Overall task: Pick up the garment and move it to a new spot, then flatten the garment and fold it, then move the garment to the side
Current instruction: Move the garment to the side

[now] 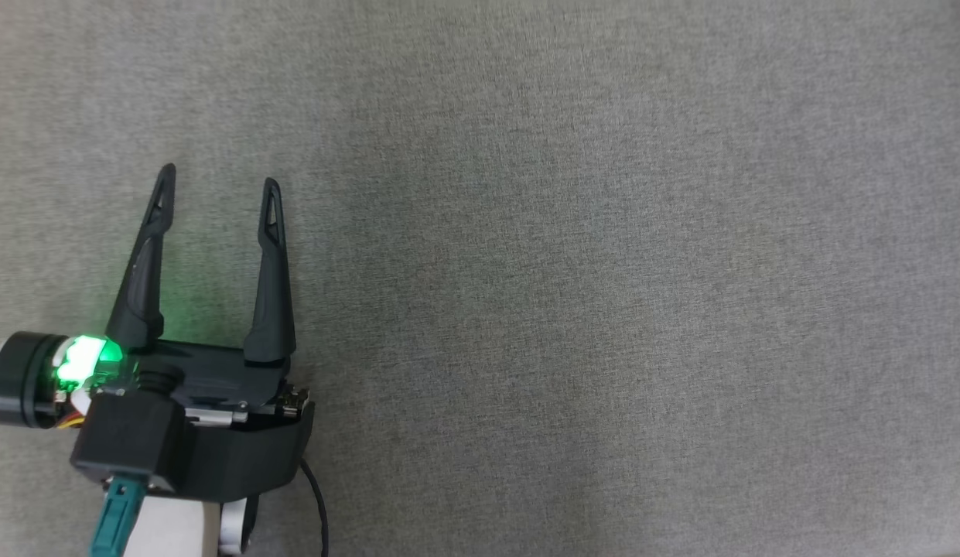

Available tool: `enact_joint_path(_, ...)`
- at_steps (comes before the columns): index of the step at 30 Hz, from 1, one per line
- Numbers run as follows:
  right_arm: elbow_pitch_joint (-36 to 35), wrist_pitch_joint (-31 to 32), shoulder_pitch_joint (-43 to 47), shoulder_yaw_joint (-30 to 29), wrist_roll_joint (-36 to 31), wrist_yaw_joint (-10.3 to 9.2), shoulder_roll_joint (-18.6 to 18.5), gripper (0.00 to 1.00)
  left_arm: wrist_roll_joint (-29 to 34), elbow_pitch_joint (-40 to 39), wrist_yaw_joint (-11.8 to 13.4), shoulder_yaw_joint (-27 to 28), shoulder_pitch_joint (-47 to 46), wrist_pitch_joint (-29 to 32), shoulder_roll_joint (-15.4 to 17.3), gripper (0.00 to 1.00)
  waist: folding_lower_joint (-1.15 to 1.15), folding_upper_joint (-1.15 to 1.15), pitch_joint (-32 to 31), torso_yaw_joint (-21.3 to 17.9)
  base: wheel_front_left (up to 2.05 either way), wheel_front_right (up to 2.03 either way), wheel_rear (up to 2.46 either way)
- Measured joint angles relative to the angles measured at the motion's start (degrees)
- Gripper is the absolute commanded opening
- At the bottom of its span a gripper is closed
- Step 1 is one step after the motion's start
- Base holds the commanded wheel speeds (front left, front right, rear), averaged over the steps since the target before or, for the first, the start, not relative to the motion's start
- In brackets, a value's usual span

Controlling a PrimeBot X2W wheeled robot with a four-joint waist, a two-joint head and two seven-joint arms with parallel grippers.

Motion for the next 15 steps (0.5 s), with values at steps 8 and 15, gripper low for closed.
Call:
enact_joint_path(8, -1.0, 1.1, -2.1, 0.1, -0.3, 0.0, -2.8, 0.0, 0.1, -2.2, 0.3, -0.5, -0.3, 0.0, 0.9, 1.0, -0.01, -0.01, 3.1, -0.8, 0.0, 0.0, 0.0)
enact_joint_path(15, 0.1, 1.1, -3.3, 0.2, -1.1, 0.0, -2.5, 0.0, 0.0, -2.5, 0.6, -0.9, -0.9, -0.1, 1.2, 1.0, -0.01, -0.01, 4.1, -0.2, 0.0, 0.0, 0.0)
